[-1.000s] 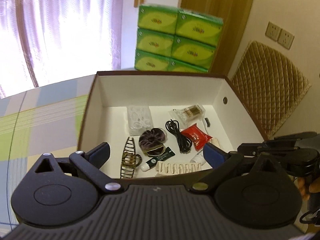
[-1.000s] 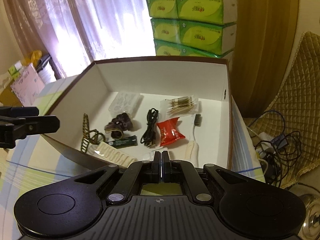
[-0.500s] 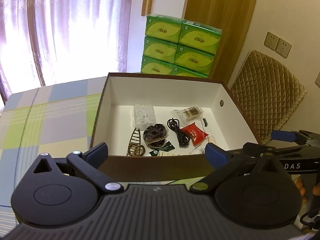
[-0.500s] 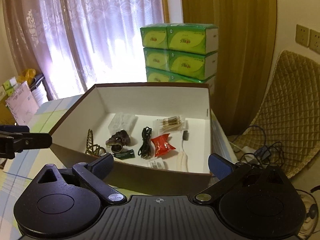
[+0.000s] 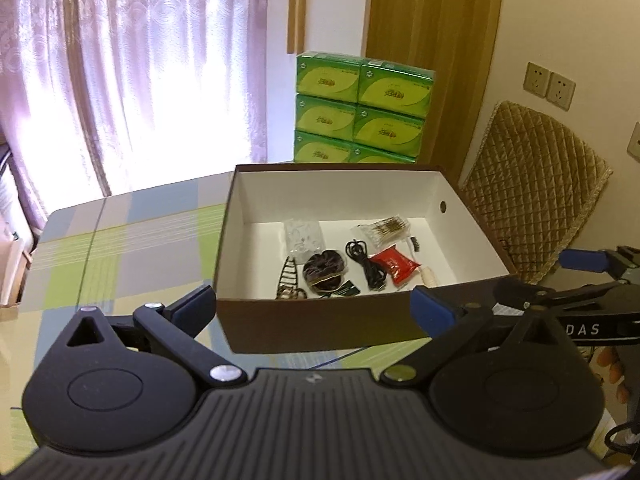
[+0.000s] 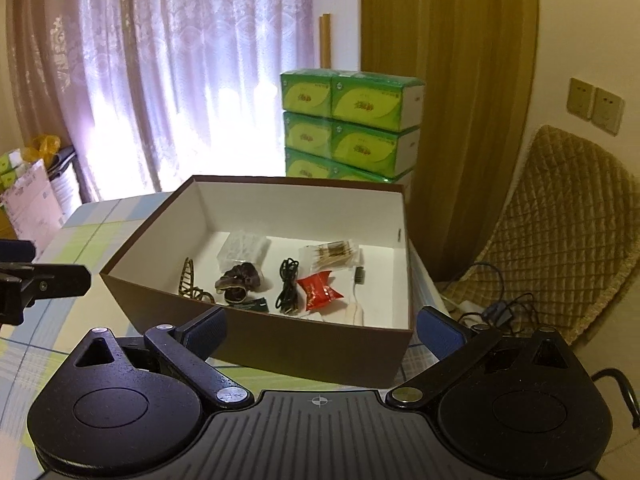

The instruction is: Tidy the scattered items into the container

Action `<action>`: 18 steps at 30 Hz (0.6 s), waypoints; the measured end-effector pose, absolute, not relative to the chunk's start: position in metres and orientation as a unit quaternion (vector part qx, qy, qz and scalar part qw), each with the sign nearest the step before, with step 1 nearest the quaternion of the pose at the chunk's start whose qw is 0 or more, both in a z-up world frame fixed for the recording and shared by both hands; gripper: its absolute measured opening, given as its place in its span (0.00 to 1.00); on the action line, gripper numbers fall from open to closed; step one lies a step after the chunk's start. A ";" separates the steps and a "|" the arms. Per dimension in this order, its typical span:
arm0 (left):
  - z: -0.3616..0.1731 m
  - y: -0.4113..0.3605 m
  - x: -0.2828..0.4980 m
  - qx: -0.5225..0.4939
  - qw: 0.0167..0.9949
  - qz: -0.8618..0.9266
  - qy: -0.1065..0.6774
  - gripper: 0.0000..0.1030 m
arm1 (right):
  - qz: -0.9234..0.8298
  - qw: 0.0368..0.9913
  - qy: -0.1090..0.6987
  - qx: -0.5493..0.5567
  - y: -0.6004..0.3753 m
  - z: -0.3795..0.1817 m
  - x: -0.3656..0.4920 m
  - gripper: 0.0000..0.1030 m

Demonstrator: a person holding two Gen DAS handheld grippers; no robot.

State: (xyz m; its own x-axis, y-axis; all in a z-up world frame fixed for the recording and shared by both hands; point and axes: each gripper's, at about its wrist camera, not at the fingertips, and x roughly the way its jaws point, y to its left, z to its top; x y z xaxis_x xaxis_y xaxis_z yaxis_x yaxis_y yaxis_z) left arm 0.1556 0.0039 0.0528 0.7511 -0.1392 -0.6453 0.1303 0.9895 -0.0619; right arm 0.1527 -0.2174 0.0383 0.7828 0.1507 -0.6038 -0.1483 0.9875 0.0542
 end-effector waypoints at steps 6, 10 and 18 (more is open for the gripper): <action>0.054 0.004 0.139 0.012 0.935 -0.066 0.348 0.99 | 0.075 0.944 0.323 0.009 -0.211 0.043 0.134 1.00; 0.050 0.004 0.129 0.017 0.931 -0.074 0.356 0.99 | 0.073 0.943 0.324 0.018 -0.206 0.045 0.124 1.00; 0.048 0.006 0.108 0.025 0.928 -0.083 0.364 0.99 | 0.071 0.943 0.324 0.012 -0.196 0.048 0.103 1.00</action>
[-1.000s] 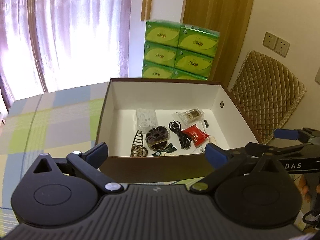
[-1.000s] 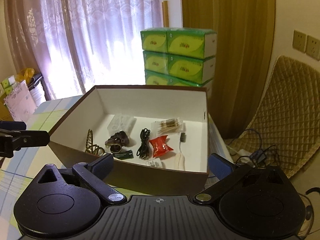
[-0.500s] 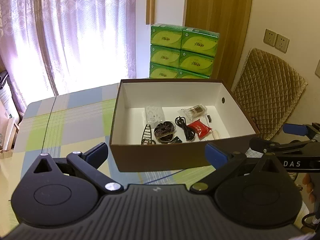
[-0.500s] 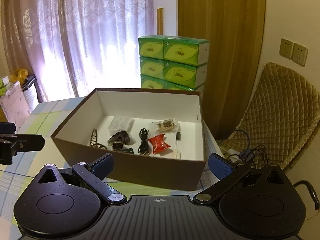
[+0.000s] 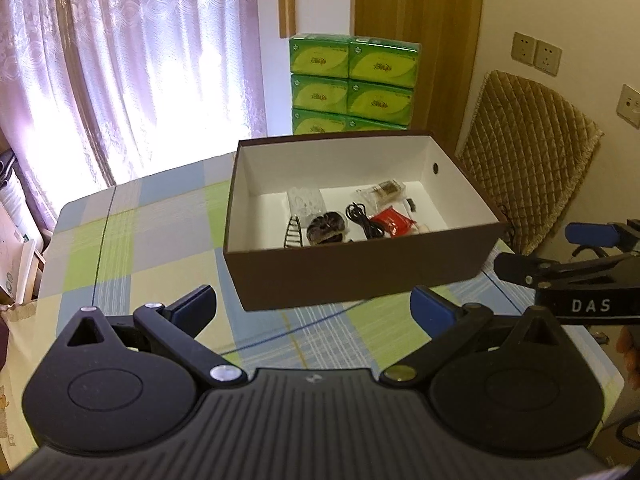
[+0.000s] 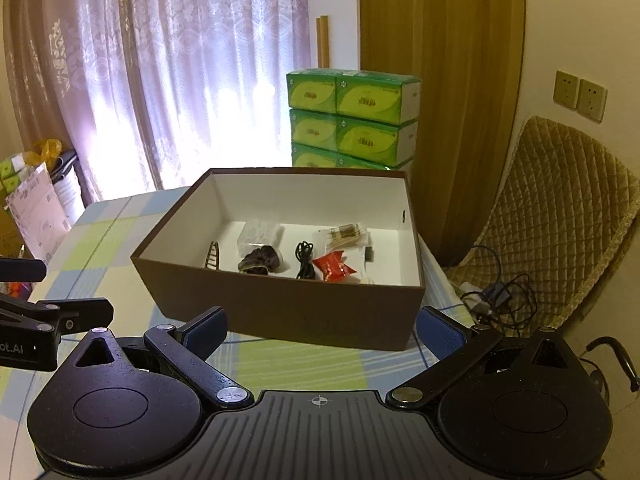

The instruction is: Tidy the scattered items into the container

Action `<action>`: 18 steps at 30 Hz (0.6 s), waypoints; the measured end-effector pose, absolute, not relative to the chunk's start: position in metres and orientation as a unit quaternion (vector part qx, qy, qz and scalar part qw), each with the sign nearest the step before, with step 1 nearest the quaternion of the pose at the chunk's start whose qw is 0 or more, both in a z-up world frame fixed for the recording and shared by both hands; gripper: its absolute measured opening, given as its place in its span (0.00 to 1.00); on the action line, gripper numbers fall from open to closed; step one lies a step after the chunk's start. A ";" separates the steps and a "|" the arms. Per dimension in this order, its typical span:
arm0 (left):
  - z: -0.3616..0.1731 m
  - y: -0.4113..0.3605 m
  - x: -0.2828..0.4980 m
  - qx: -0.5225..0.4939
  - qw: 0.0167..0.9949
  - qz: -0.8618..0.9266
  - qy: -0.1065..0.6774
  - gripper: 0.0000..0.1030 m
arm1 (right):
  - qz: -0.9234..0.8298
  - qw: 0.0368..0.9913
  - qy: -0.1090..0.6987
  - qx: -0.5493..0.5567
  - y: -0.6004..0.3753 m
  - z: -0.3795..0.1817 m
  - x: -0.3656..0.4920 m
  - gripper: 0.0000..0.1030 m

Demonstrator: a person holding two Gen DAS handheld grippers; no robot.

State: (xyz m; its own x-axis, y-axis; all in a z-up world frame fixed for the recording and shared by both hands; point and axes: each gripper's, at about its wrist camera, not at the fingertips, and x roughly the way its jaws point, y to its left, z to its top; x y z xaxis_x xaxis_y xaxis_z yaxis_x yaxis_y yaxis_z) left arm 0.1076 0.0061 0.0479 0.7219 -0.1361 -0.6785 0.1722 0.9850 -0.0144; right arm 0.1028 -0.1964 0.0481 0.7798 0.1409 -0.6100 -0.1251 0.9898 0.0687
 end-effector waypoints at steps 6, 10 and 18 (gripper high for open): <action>0.044 0.008 0.089 0.033 0.924 -0.085 0.371 0.99 | 0.070 0.942 0.329 -0.005 -0.186 0.044 0.086 1.00; 0.042 0.008 0.077 0.038 0.922 -0.088 0.375 0.99 | 0.070 0.940 0.333 -0.012 -0.181 0.040 0.078 1.00; 0.042 0.009 0.061 0.044 0.922 -0.091 0.374 0.99 | 0.070 0.942 0.328 -0.017 -0.173 0.037 0.059 1.00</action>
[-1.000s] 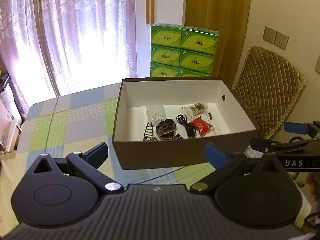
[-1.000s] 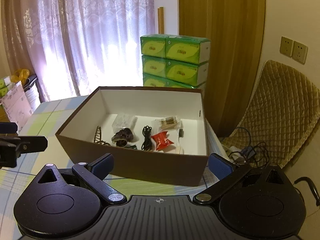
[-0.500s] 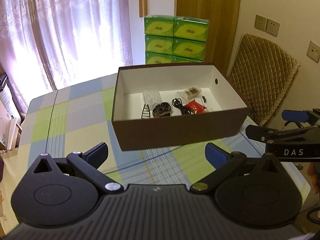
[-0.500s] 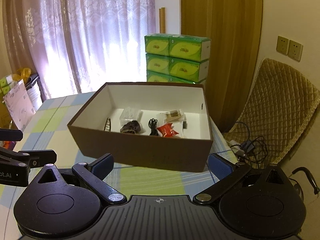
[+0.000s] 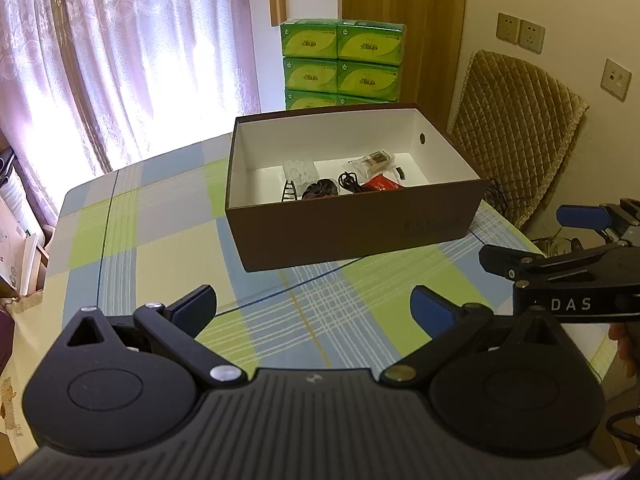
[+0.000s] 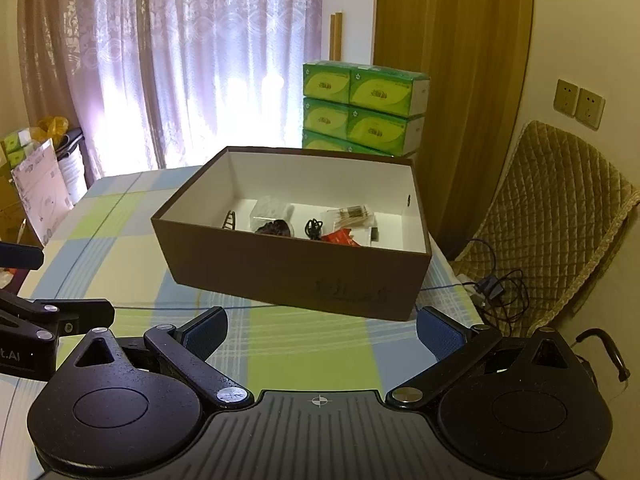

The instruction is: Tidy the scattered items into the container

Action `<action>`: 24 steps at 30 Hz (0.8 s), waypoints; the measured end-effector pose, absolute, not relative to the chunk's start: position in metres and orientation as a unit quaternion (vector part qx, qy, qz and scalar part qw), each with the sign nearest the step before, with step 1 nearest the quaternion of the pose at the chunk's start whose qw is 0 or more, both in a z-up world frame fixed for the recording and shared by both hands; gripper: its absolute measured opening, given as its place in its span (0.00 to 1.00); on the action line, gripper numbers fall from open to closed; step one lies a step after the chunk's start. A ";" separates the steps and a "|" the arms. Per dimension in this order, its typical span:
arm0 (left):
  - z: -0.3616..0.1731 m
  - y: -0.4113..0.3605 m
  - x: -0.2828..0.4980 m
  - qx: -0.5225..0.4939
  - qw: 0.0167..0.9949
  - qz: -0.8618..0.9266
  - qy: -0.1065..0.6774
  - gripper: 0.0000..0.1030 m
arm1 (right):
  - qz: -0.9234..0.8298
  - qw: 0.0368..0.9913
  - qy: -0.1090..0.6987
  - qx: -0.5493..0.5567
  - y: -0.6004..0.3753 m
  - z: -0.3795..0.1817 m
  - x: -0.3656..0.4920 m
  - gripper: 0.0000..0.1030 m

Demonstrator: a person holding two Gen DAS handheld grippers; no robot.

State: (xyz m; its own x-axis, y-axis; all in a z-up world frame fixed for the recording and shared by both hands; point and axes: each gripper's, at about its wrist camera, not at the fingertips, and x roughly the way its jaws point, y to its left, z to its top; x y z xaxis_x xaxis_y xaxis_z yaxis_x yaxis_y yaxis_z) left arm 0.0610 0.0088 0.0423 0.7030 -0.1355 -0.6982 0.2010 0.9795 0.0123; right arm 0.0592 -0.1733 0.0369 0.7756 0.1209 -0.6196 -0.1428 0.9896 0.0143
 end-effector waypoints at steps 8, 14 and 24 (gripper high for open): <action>0.037 0.007 0.046 0.039 0.919 -0.105 0.377 0.99 | 0.069 0.941 0.331 -0.025 -0.168 0.033 0.042 1.00; 0.031 0.006 0.034 0.040 0.918 -0.106 0.381 0.99 | 0.070 0.941 0.330 -0.033 -0.163 0.031 0.030 1.00; 0.019 0.007 0.023 0.043 0.913 -0.098 0.394 0.99 | 0.070 0.941 0.330 -0.038 -0.158 0.030 0.016 1.00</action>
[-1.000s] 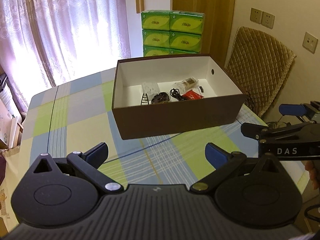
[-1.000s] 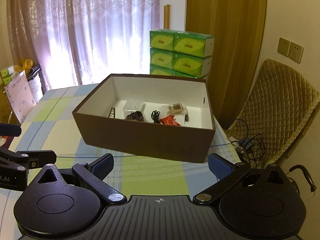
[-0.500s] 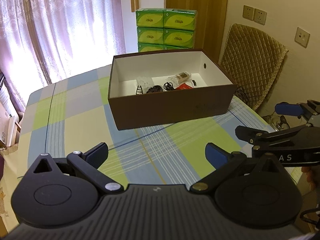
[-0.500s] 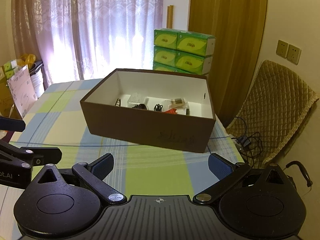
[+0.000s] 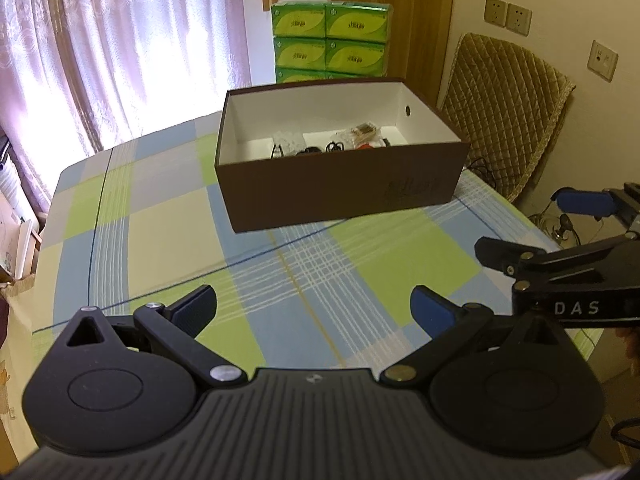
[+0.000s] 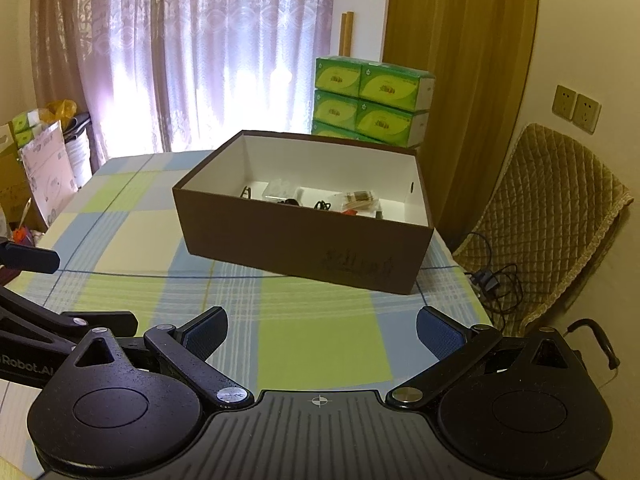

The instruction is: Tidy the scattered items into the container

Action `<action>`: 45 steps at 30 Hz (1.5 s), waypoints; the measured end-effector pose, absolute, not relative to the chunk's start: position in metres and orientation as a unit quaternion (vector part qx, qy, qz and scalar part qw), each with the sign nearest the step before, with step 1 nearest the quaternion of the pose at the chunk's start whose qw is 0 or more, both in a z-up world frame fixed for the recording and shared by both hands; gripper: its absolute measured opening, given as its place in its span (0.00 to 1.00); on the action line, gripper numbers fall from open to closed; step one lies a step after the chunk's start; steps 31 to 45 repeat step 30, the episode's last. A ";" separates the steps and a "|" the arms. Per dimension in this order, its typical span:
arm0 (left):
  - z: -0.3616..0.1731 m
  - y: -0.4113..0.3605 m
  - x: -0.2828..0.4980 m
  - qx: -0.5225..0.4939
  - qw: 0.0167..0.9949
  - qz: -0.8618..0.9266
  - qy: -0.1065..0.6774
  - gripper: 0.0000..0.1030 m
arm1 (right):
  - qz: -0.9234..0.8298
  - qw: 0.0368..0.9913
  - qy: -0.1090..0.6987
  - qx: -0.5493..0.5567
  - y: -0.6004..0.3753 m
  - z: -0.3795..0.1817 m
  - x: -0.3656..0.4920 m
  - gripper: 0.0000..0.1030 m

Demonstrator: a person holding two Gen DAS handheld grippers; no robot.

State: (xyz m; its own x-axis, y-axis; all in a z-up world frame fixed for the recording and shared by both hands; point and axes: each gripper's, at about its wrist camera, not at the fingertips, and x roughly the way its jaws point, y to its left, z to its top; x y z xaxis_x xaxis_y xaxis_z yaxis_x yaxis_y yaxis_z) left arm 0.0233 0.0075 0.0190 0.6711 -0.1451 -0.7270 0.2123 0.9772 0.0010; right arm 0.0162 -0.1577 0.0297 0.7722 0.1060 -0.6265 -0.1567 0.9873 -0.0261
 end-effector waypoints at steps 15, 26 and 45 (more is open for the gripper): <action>0.018 0.004 0.024 0.056 0.916 -0.078 0.390 0.99 | 0.065 0.941 0.329 -0.038 -0.159 0.028 0.017 1.00; 0.020 0.006 0.037 0.040 0.921 -0.074 0.380 0.99 | 0.065 0.941 0.329 -0.041 -0.162 0.026 0.028 1.00; 0.020 0.003 0.043 0.039 0.921 -0.077 0.379 0.99 | 0.065 0.941 0.330 -0.039 -0.164 0.025 0.032 1.00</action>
